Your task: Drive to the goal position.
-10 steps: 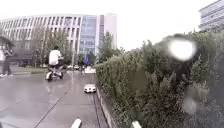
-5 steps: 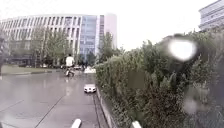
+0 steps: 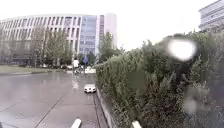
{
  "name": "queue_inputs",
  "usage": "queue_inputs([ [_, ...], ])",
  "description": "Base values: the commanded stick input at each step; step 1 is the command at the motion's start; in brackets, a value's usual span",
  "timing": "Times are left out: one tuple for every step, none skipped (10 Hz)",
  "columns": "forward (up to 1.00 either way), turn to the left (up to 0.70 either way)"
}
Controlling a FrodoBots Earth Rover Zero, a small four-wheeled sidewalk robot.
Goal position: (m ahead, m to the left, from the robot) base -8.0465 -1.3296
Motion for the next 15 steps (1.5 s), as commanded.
queue_inputs([
  [0.04,0.0],
  [0.05,0.0],
  [0.05,0.0],
  [0.04,0.0],
  [0.05,0.0],
  [0.05,0.0],
  [0.05,0.0],
  [0.05,0.0],
  [0.04,0.0],
  [0.04,0.0],
  [0.05,0.0],
  [0.05,0.0],
  [0.05,0.0],
  [0.05,0.0],
  [0.04,0.0],
])
